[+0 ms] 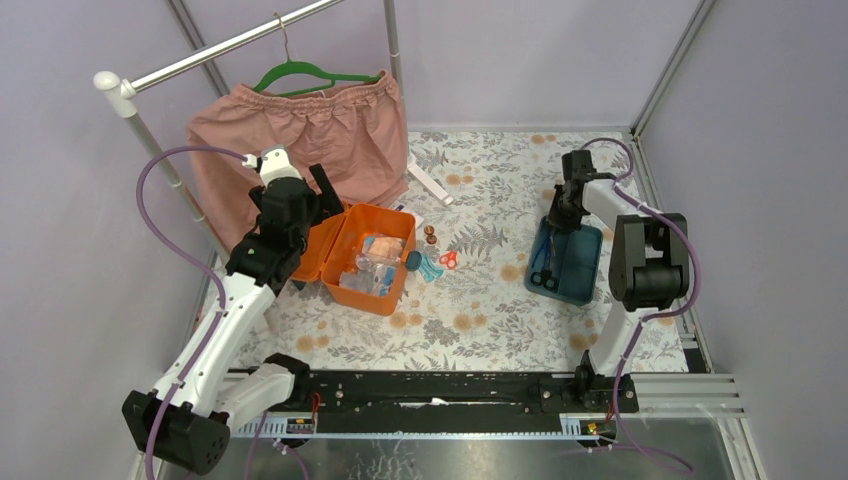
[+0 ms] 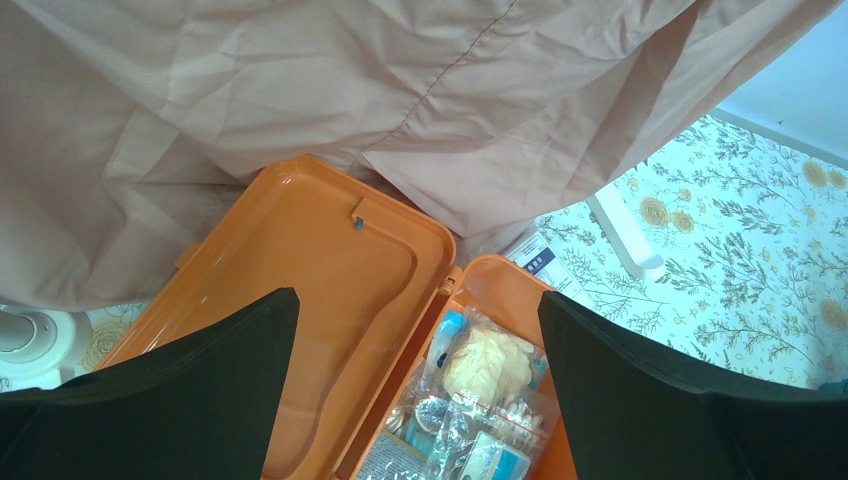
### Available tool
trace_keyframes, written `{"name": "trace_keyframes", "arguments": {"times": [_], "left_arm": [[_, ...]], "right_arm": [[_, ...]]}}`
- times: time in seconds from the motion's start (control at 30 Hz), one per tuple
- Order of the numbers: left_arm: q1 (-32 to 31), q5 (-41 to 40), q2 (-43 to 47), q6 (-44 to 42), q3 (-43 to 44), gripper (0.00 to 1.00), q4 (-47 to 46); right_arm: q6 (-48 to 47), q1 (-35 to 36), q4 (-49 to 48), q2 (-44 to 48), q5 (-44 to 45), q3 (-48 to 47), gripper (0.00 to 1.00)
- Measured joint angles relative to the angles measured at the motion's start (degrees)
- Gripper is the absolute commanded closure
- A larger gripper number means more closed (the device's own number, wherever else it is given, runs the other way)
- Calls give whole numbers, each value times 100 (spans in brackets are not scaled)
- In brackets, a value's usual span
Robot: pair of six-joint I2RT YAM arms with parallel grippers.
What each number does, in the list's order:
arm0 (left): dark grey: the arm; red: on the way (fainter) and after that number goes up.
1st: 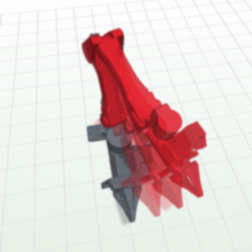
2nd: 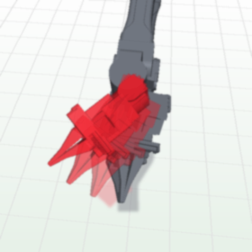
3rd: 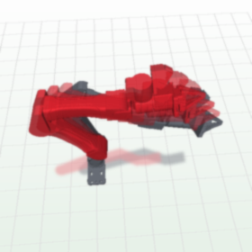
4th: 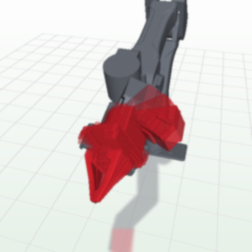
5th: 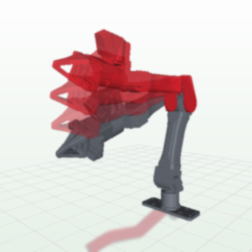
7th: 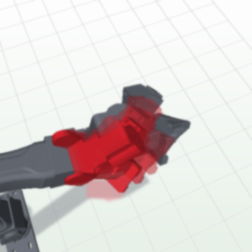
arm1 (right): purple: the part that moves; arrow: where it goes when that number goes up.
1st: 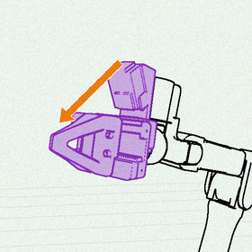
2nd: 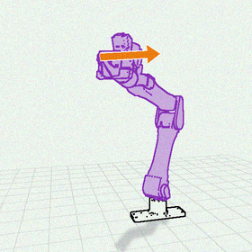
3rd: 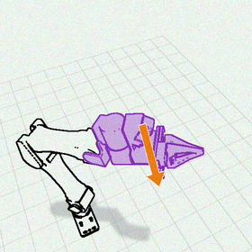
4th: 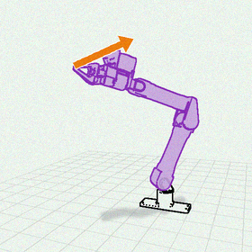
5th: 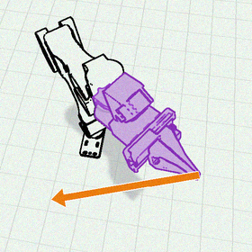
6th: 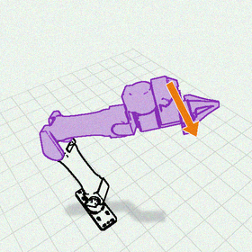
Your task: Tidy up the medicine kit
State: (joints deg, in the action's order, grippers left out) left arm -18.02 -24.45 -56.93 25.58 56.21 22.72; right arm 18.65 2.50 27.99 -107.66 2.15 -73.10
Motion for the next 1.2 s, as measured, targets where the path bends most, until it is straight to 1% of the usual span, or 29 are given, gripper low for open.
{"name": "trace_keyframes", "arguments": {"times": [0.1, 0.27, 0.37, 0.43, 0.53, 0.6, 0.73, 0.87, 1.03, 1.2], "left_arm": [[0, -2, 0, 0, 0, 1, 0], [0, 0, 0, 0, 0, 1, 0], [0, -2, 0, 0, 0, 1, 0], [0, 0, 0, 0, 0, 1, 0], [0, 0, 0, 0, 0, 1, 0], [0, 0, 0, 0, 0, 1, 0], [0, 0, 0, 0, 0, 1, 0], [-9, 0, 11, 0, 0, 1, 0], [-39, -2, 50, 0, 0, 1, 0], [-76, -31, 76, 0, 0, 1, 0]], "right_arm": [[-4, 0, 22, 256, 35, 28, 73], [39, 181, 20, 1204, 66, 133, 70], [142, 737, -9, 1589, 83, 101, 67], [282, 1333, -79, 1600, 28, 70, 66], [544, 2175, -155, 1384, -35, 57, 61], [778, 2699, -199, 1097, -35, -7, 60], [1213, 3357, -315, 516, 2, -149, 55], [1554, 3641, -385, 28, 146, -313, 52], [1707, 3764, -361, -605, 424, -798, 51], [1722, 3801, -212, -772, 793, -927, 48]]}}
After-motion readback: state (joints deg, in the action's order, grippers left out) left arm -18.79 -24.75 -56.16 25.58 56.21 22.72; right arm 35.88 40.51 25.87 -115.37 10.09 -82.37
